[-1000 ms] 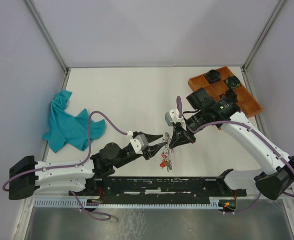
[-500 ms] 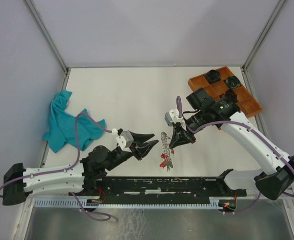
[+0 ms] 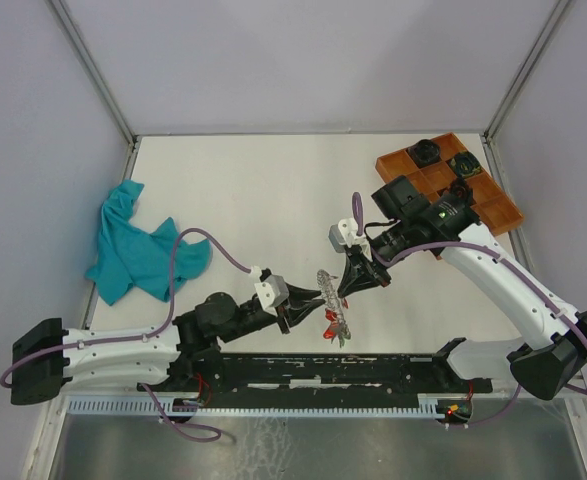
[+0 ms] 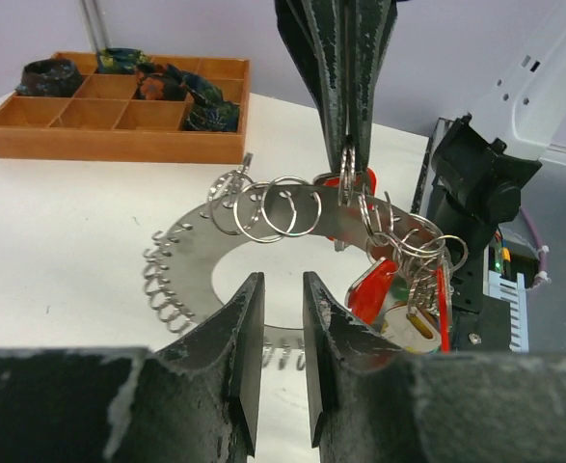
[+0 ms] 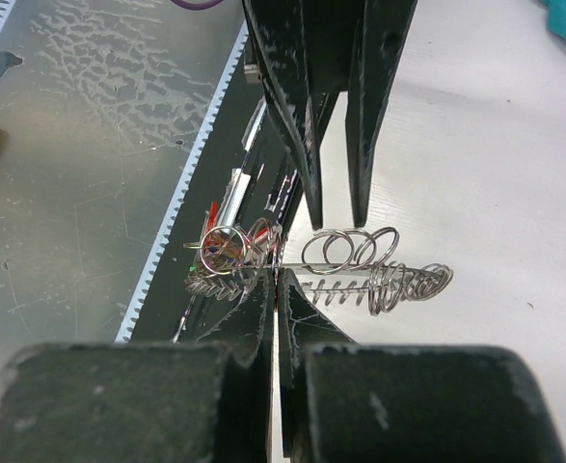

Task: Remove the keys from the keyring
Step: Remove the key from the keyring.

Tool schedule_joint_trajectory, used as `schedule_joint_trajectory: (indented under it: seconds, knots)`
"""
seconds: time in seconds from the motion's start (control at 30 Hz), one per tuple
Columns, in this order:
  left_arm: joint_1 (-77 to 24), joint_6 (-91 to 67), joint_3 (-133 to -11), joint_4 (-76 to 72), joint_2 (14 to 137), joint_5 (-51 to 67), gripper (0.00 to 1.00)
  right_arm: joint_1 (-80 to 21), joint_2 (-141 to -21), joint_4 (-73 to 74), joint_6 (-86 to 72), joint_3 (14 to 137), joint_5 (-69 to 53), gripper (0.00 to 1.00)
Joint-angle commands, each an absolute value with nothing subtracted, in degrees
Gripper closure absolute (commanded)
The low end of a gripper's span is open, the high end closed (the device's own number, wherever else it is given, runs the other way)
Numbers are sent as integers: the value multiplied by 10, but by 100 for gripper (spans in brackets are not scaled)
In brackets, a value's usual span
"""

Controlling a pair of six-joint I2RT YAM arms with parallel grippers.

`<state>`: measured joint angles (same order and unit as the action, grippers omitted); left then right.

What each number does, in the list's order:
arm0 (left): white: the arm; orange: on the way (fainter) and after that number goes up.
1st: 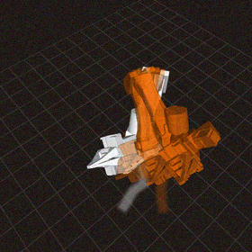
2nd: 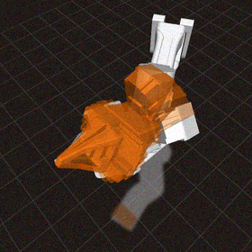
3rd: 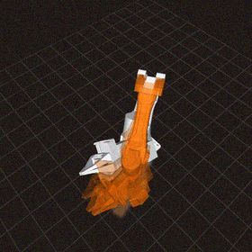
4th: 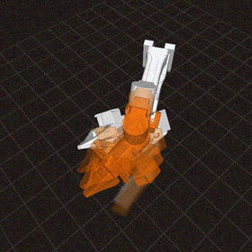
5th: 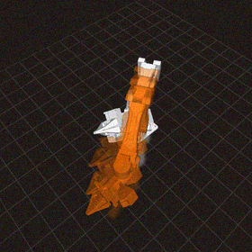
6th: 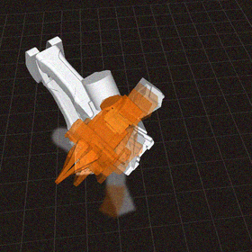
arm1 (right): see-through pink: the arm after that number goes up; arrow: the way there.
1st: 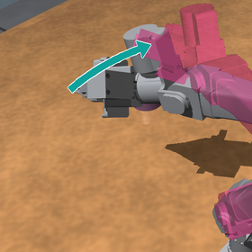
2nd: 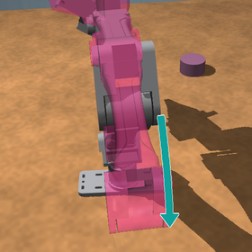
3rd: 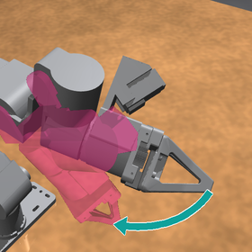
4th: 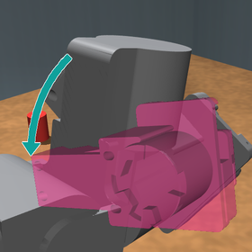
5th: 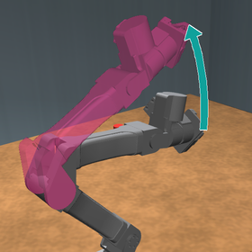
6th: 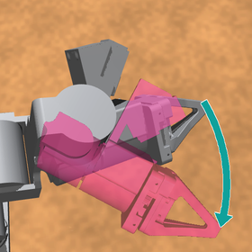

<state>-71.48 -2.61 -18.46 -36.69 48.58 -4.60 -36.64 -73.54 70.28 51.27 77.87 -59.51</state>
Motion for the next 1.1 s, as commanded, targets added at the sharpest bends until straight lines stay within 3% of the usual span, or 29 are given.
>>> schedule_joint_trajectory:
  seconds: [0.0, 0.57, 0.87, 1.07]
  knots:
    - [-715, -45, -220, -418, 505, 9, 72, -368, -721, 684, 513, 785, -627, 99]
    - [-715, -71, -245, -416, 518, 53, 73, -367, -723, 681, 511, 783, -625, 99]
    - [-716, -79, -256, -410, 534, 62, 65, -368, -725, 678, 508, 782, -624, 99]
    - [-717, -83, -253, -395, 520, -10, 58, -368, -725, 678, 508, 780, -626, 99]
